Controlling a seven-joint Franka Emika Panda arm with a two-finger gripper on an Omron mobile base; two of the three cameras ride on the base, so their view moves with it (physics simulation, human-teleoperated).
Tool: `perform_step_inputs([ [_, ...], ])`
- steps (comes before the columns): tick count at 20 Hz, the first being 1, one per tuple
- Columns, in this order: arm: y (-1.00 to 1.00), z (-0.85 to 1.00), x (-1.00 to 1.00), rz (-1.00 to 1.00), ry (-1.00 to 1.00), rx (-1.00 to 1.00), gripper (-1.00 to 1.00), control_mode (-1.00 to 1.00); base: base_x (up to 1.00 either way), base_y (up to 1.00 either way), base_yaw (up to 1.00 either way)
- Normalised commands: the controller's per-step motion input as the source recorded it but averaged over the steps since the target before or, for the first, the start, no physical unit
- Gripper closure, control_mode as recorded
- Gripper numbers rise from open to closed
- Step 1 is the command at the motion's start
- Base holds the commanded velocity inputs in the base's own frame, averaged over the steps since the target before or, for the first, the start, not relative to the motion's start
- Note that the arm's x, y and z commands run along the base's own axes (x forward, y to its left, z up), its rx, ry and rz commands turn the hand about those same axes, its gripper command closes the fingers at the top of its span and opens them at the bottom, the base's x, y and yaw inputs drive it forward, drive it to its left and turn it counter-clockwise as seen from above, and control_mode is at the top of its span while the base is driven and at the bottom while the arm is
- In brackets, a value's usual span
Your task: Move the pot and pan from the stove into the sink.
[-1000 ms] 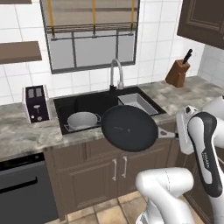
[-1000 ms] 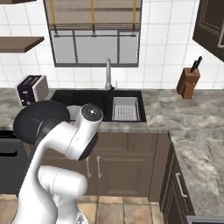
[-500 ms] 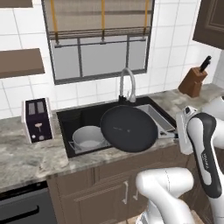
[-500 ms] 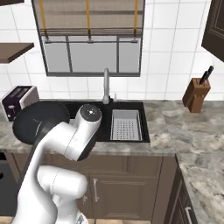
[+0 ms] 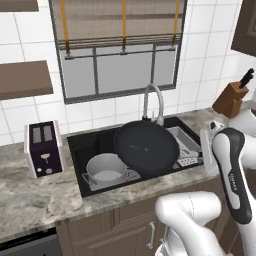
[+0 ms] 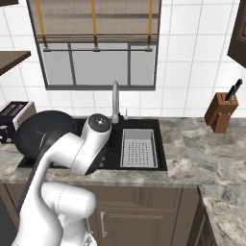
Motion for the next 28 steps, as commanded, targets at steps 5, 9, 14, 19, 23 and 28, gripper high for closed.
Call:
perform_step_inputs([
  [5, 0.3, -0.03, 0.64, -0.08, 0.02, -0.03, 1.0, -1.0, 0.0, 0.0, 0.0],
  [9, 0.32, -0.1, 0.61, -0.09, 0.04, -0.05, 1.0, -1.0, 0.0, 0.0, 0.0],
  [14, 0.23, -0.11, 0.51, -0.07, 0.05, -0.04, 1.0, -1.0, 0.0, 0.0, 0.0],
  [19, 0.15, -0.16, 0.46, -0.04, 0.05, -0.03, 1.0, -1.0, 0.0, 0.0, 0.0],
  [23, 0.15, -0.23, 0.44, -0.03, 0.07, -0.05, 1.0, -1.0, 0.0, 0.0, 0.0],
  [28, 0.19, -0.3, 0.44, -0.03, 0.08, -0.08, 1.0, -1.0, 0.0, 0.0, 0.0],
])
